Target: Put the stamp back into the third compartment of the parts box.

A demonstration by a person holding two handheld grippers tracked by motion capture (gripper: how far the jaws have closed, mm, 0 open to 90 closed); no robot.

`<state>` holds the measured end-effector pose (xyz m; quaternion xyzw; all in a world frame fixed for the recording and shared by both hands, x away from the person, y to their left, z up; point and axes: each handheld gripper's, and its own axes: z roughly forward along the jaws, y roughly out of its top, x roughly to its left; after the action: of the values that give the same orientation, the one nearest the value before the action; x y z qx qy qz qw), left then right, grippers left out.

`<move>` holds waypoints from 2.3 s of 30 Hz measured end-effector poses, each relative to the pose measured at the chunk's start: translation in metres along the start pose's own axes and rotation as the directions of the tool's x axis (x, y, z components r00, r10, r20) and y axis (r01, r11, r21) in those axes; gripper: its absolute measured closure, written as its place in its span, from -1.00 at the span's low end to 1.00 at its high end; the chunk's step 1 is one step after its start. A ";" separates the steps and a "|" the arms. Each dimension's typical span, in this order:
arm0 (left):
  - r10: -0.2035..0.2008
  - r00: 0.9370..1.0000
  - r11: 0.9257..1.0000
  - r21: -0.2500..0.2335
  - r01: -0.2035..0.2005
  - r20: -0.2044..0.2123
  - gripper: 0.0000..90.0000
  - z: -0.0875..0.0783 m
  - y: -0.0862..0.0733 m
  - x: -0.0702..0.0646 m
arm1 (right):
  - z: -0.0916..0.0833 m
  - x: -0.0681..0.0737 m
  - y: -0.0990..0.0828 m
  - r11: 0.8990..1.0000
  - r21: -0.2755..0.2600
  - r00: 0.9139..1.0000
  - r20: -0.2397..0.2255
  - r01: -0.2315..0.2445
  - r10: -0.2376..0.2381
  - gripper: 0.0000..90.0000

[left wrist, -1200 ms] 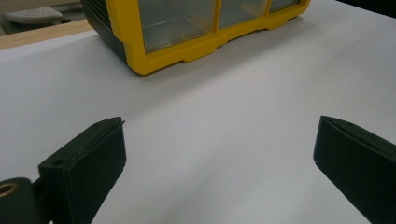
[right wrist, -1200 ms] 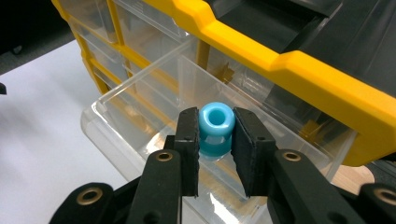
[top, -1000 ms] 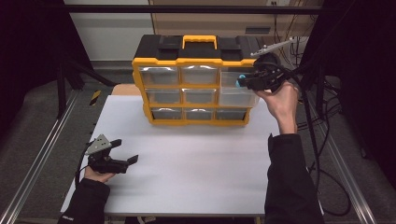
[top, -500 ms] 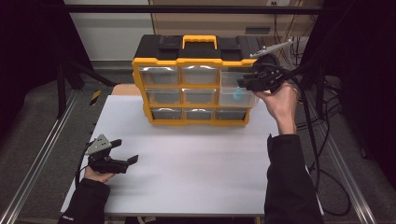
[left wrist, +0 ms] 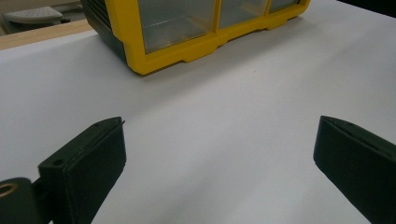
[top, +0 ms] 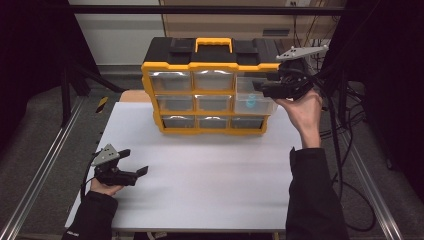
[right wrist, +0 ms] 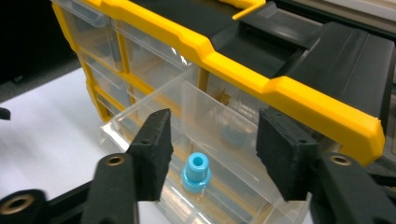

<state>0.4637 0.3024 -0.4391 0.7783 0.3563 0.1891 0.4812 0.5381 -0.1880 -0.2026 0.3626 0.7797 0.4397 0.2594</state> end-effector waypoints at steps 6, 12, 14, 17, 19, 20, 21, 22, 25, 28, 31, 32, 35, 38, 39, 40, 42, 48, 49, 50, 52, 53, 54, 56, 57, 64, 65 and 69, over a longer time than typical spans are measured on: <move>0.001 1.000 1.000 0.002 -0.001 0.001 -0.95 0.000 0.000 0.000 | -0.008 0.007 -0.002 0.998 -0.067 1.000 -0.001 0.004 -0.004 -0.30; 0.002 1.000 1.000 0.004 -0.002 0.002 -0.95 0.001 0.000 0.000 | -0.015 0.017 -0.006 0.993 -0.115 1.000 -0.007 0.002 -0.003 -0.59; 0.002 1.000 1.000 0.003 -0.002 0.002 -0.95 0.001 0.000 0.000 | -0.017 0.020 -0.008 0.993 -0.116 1.000 -0.002 0.012 -0.013 -0.68; 0.002 1.000 1.000 0.004 -0.002 0.002 -0.95 0.001 0.000 -0.001 | -0.019 0.023 -0.011 0.991 -0.131 1.000 -0.006 0.018 -0.019 -0.80; 0.003 1.000 1.000 0.004 -0.003 0.002 -0.95 0.001 0.000 -0.001 | -0.021 0.027 -0.015 0.990 -0.139 1.000 -0.016 0.024 -0.026 -0.86; 0.003 1.000 1.000 0.004 -0.003 0.002 -0.95 0.001 0.000 -0.001 | -0.021 0.027 -0.015 0.990 -0.139 1.000 -0.016 0.024 -0.026 -0.86; 0.003 1.000 1.000 0.004 -0.003 0.002 -0.95 0.001 0.000 -0.001 | -0.022 0.028 -0.016 0.989 -0.143 1.000 -0.011 0.027 -0.029 -0.88; 0.003 1.000 1.000 0.005 -0.003 0.002 -0.95 0.001 0.000 -0.001 | -0.023 0.030 -0.018 0.989 -0.144 1.000 -0.011 0.028 -0.029 -0.90; 0.003 1.000 1.000 0.004 -0.003 0.002 -0.95 0.001 0.000 -0.001 | -0.025 0.035 -0.024 0.986 -0.161 0.999 -0.025 0.033 -0.038 -0.96; 0.003 1.000 1.000 0.004 -0.003 0.003 -0.95 0.001 0.000 -0.001 | -0.027 0.041 -0.028 0.984 -0.171 0.998 -0.032 0.043 -0.050 -1.00; 0.003 1.000 1.000 0.004 -0.003 0.003 -0.95 0.001 0.000 -0.001 | -0.029 0.045 -0.032 0.982 -0.185 0.998 -0.039 0.048 -0.056 -1.00; 0.002 1.000 1.000 0.004 -0.002 0.004 -0.95 0.001 0.000 -0.001 | -0.030 0.047 -0.035 0.980 -0.196 0.997 -0.047 0.046 -0.057 -1.00; 0.003 1.000 1.000 0.004 -0.003 0.004 -0.95 0.001 0.000 -0.001 | -0.032 0.053 -0.040 0.978 -0.201 0.997 -0.053 0.052 -0.064 -1.00; 0.002 1.000 1.000 0.004 -0.002 0.005 -0.95 0.001 0.000 -0.001 | -0.034 0.057 -0.047 0.975 -0.217 0.995 -0.079 0.050 -0.068 -1.00; 0.002 1.000 1.000 0.004 -0.002 0.005 -0.95 0.001 0.000 -0.001 | -0.034 0.057 -0.047 0.975 -0.217 0.995 -0.079 0.050 -0.068 -1.00; 0.003 1.000 1.000 0.005 -0.003 0.005 -0.95 0.001 0.000 -0.001 | -0.034 0.059 -0.050 0.974 -0.219 0.994 -0.085 0.052 -0.072 -1.00; 0.004 1.000 1.000 0.005 -0.004 0.006 -0.95 0.001 0.000 -0.001 | -0.034 0.061 -0.055 0.974 -0.218 0.993 -0.092 0.054 -0.076 -1.00; 0.004 1.000 1.000 0.005 -0.004 0.005 -0.95 0.002 0.000 -0.002 | -0.033 0.068 -0.074 0.972 -0.231 0.989 -0.125 0.046 -0.077 -1.00; 0.005 1.000 1.000 0.005 -0.005 0.006 -0.95 0.002 0.000 -0.002 | -0.032 0.069 -0.077 0.972 -0.231 0.989 -0.129 0.043 -0.074 -0.99; 0.005 1.000 1.000 0.005 -0.005 0.005 -0.95 0.002 0.000 -0.002 | -0.031 0.070 -0.082 0.972 -0.231 0.988 -0.133 0.040 -0.072 -0.99; 0.005 1.000 1.000 0.006 -0.005 0.006 -0.95 0.002 0.000 -0.002 | -0.028 0.071 -0.092 0.974 -0.226 0.987 -0.145 0.036 -0.070 -0.99; 0.005 1.000 1.000 0.006 -0.005 0.005 -0.95 0.002 0.000 -0.002 | -0.028 0.071 -0.092 0.974 -0.226 0.987 -0.145 0.036 -0.070 -0.99; 0.005 1.000 1.000 0.005 -0.005 0.005 -0.95 0.002 0.000 -0.002 | -0.025 0.072 -0.100 0.975 -0.220 0.987 -0.148 0.034 -0.068 -0.99; 0.005 1.000 1.000 0.006 -0.005 0.005 -0.95 0.002 0.000 -0.002 | -0.022 0.073 -0.108 0.976 -0.217 0.987 -0.151 0.028 -0.062 -0.99; 0.005 1.000 1.000 0.006 -0.005 0.006 -0.95 0.002 0.000 -0.002 | -0.020 0.073 -0.112 0.977 -0.213 0.986 -0.156 0.023 -0.057 -0.99; 0.007 1.000 1.000 0.007 -0.007 0.007 -0.95 0.003 -0.001 -0.002 | -0.006 0.071 -0.137 0.982 -0.189 0.984 -0.173 -0.002 -0.032 -0.99; 0.007 1.000 1.000 0.008 -0.007 0.008 -0.95 0.003 -0.001 -0.002 | -0.002 0.071 -0.143 0.983 -0.181 0.984 -0.176 -0.004 -0.028 -0.99; 0.008 1.000 1.000 0.009 -0.009 0.008 -0.95 0.003 -0.001 -0.003 | 0.010 0.070 -0.159 0.988 -0.154 0.985 -0.170 -0.002 -0.024 -1.00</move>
<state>0.4637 0.2987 -0.4413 0.7826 0.3520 0.1866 0.4783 0.4491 -0.1836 -0.3524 0.2981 0.7649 0.5264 0.2211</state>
